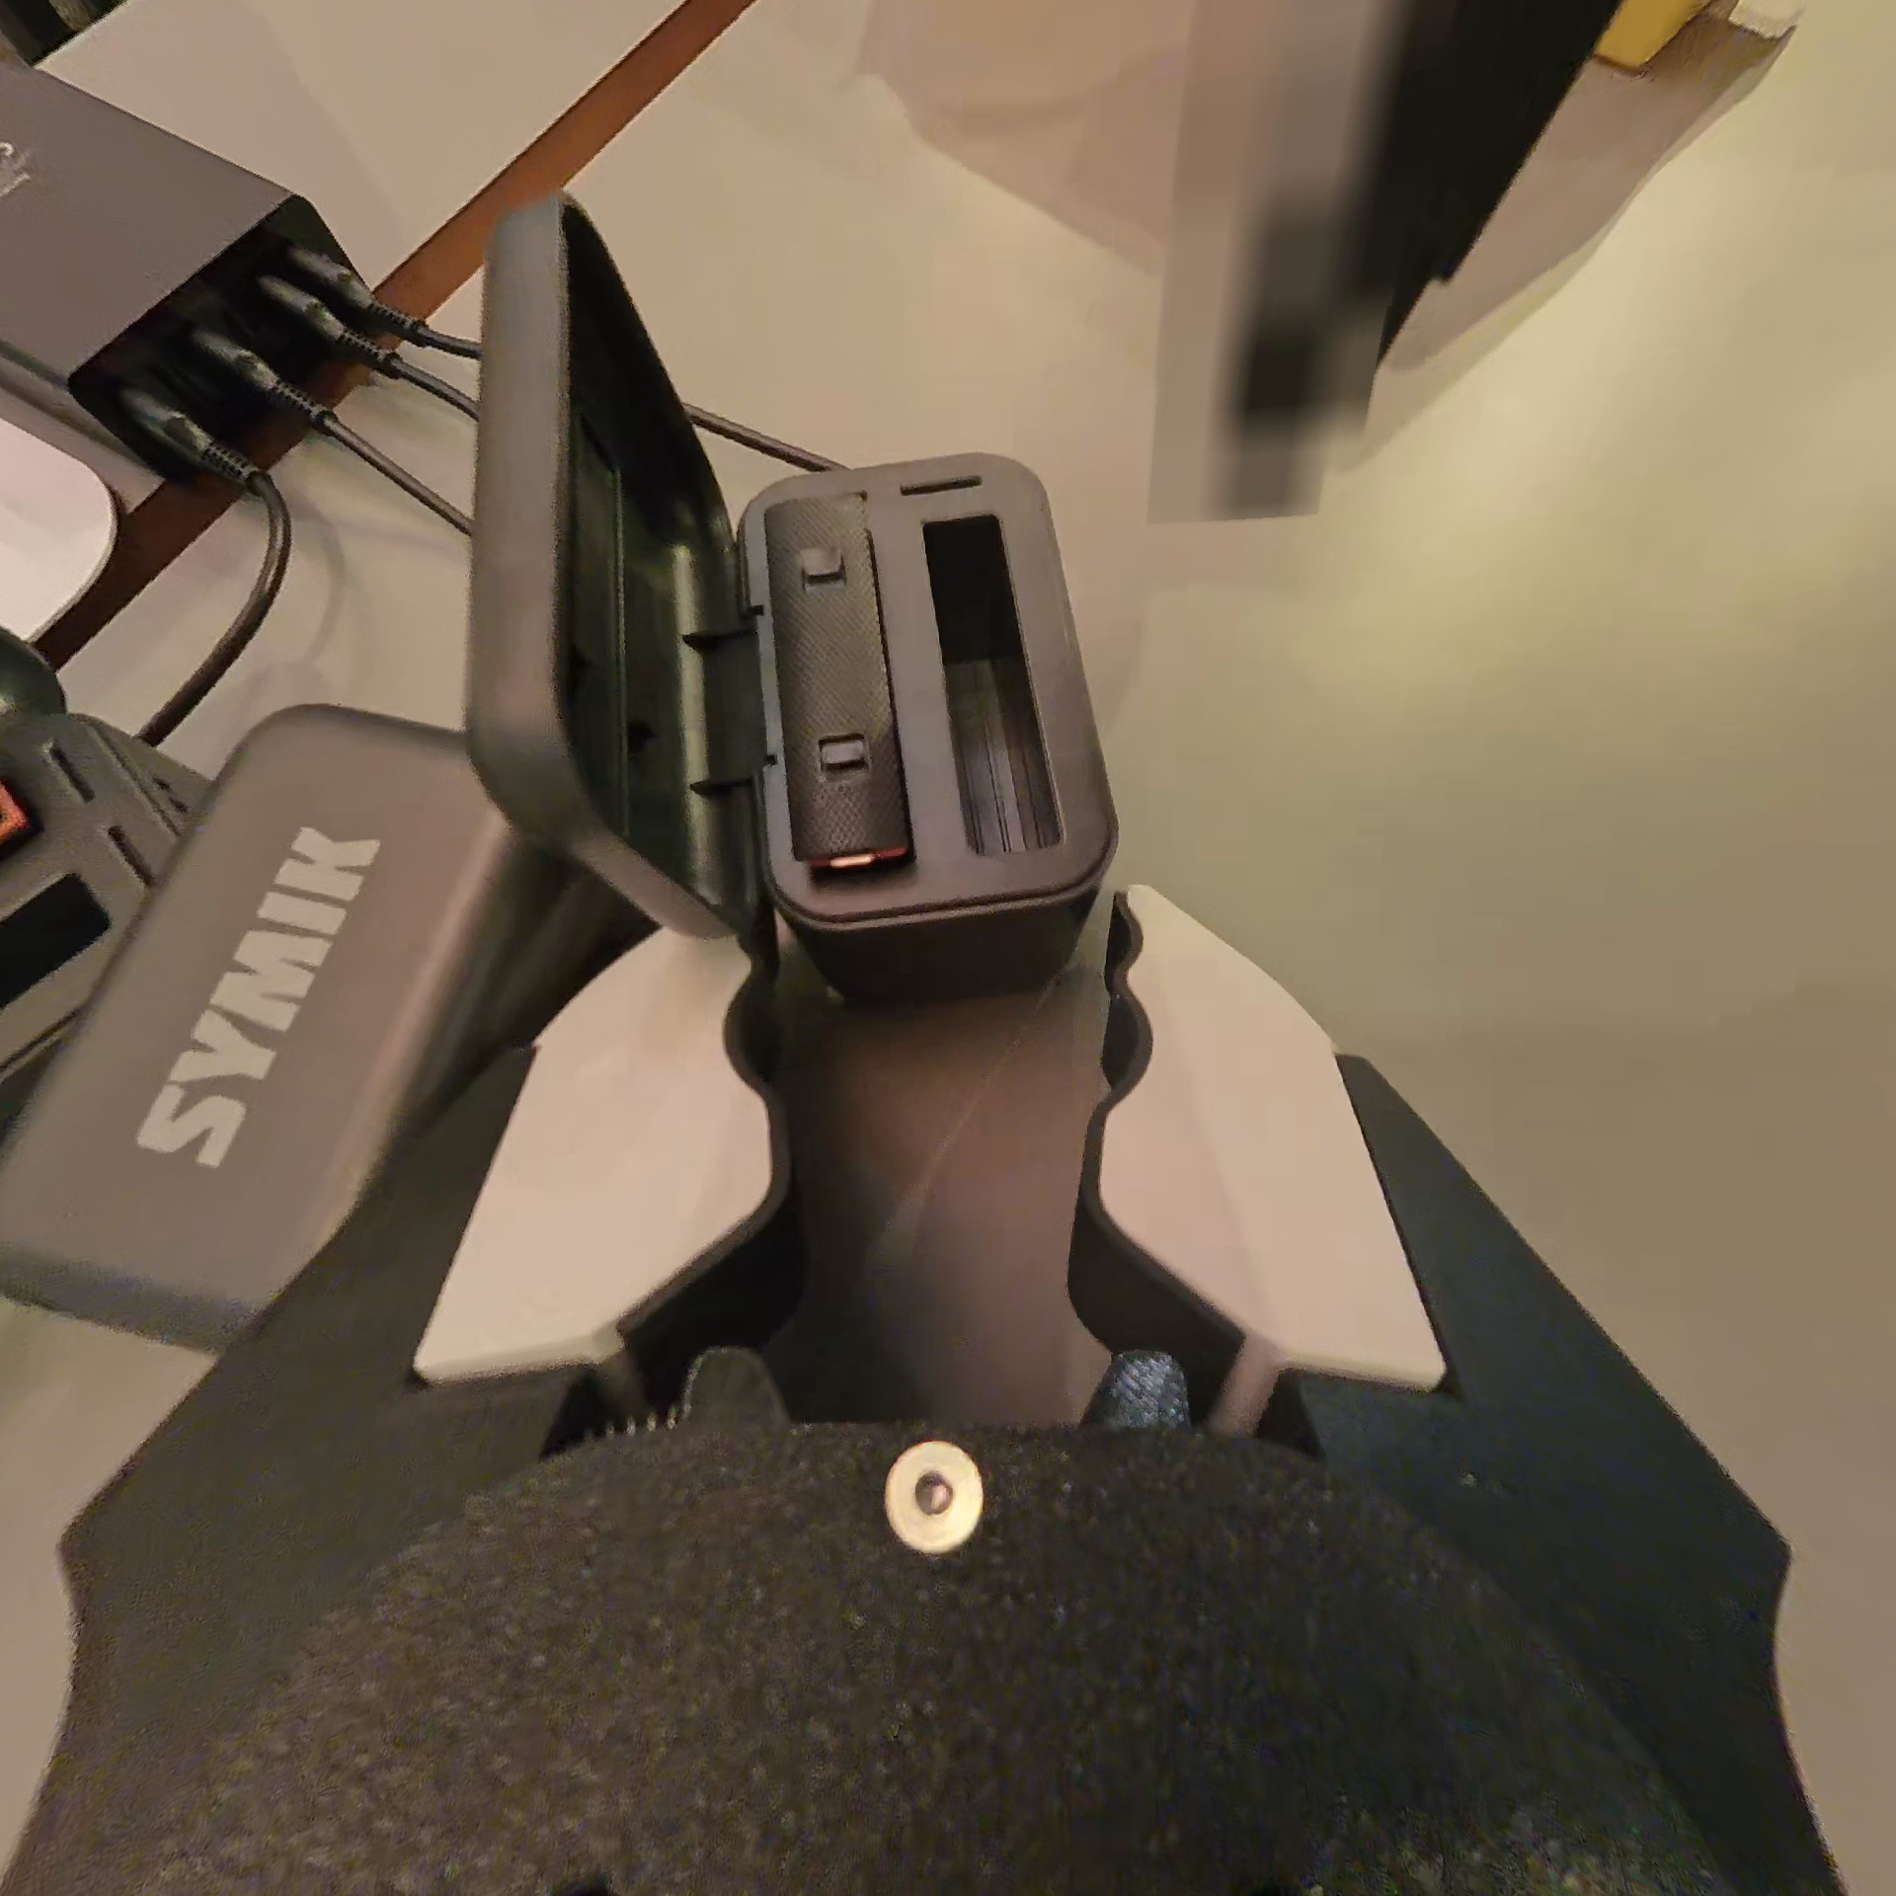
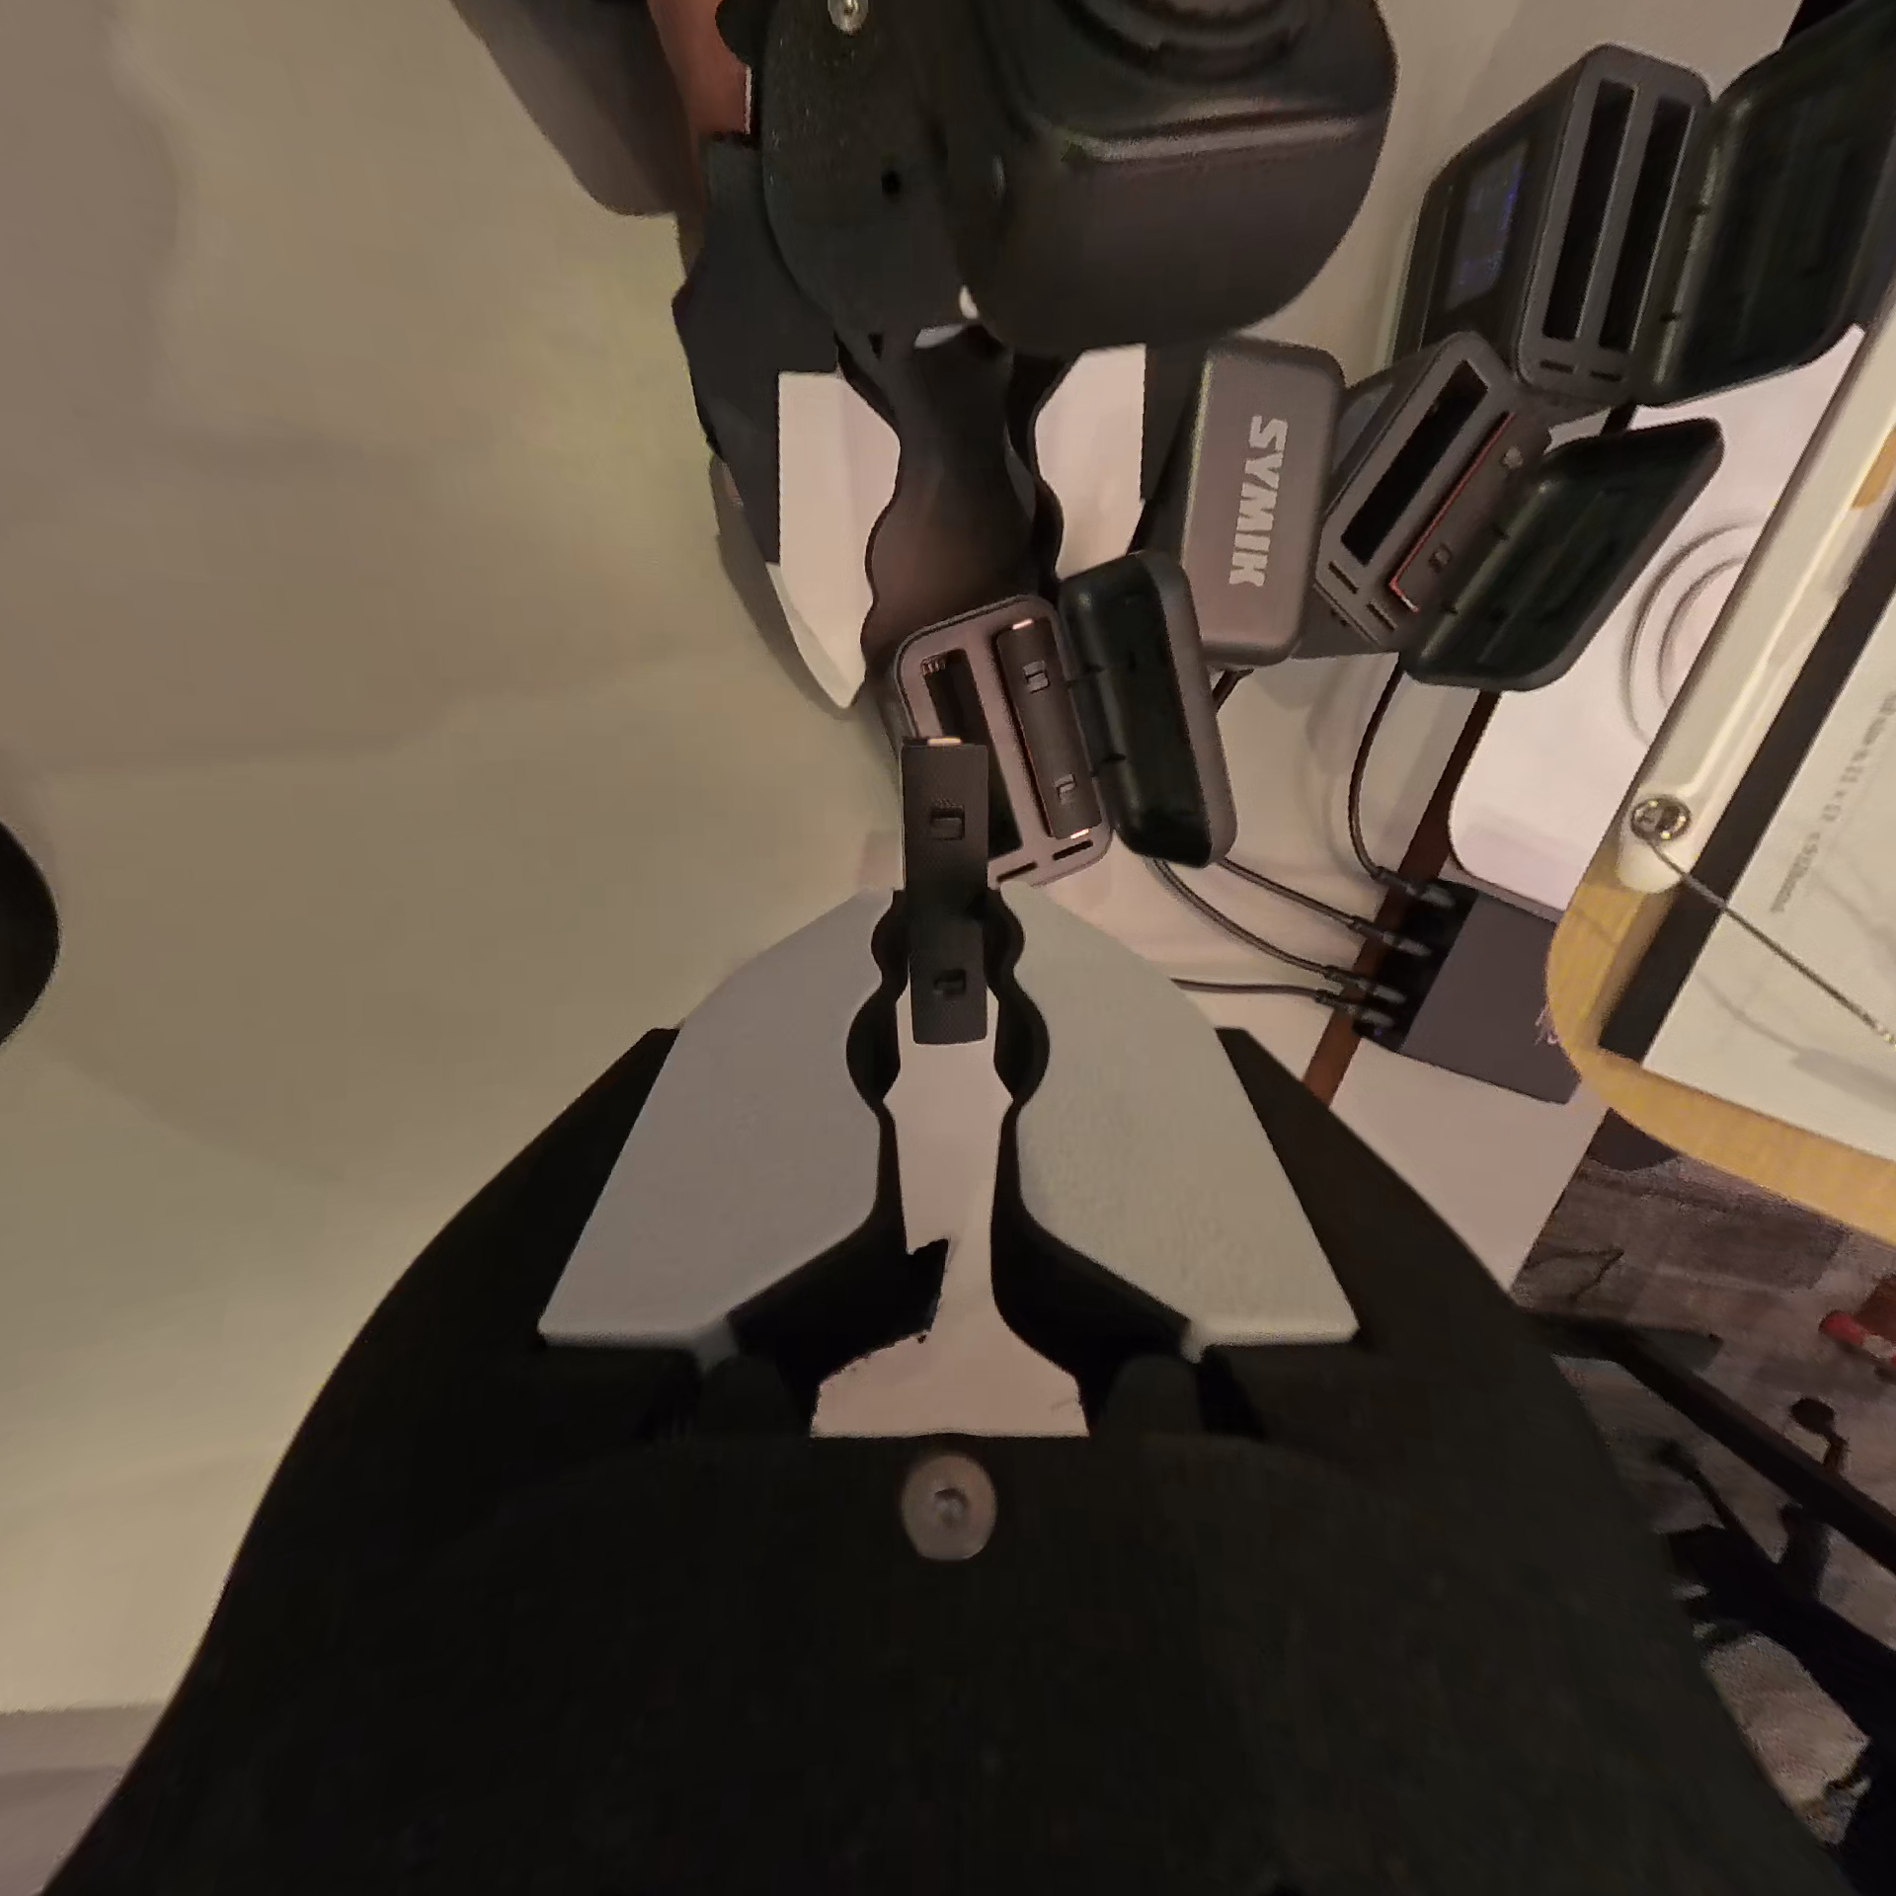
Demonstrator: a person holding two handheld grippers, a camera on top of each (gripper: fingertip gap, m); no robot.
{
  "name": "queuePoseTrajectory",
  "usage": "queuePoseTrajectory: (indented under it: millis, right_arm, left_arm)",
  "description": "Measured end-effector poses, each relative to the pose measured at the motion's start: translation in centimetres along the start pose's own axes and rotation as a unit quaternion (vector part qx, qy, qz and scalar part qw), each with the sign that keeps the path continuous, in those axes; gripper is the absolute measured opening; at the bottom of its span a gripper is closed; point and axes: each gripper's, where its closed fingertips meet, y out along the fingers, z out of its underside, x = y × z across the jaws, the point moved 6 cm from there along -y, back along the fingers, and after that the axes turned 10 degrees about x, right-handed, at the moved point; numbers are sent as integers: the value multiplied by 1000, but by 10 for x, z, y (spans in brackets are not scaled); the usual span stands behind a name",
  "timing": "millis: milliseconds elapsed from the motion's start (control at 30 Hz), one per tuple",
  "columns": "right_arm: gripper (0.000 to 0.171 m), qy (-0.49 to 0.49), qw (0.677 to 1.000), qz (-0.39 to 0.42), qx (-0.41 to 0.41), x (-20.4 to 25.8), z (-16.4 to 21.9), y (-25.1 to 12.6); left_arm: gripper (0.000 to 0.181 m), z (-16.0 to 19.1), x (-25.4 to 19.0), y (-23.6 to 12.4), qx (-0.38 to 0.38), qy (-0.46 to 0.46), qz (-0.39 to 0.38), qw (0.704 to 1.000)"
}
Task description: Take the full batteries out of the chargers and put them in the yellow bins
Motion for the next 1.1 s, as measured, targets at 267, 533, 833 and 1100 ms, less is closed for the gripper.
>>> queuePoseTrajectory:
  millis: [267,533,833,1100]
  right_arm:
    - [13,61,997,36,10,11,23,-21]
    - [13,164,978,122,38,19,94,-82]
    - [14,312,899,245,183,3,244,-104]
    - [14,351,891,194,211,0,317,-21]
  left_arm:
    - [41,9,2,-17,7,-6,-38,999]
    - [19,4,4,-14,-11,-15,-69,997]
    - [21,5,2,-10,4,-23,-95,995]
    - [22,17,-8,-30,-8,-19,-84,996]
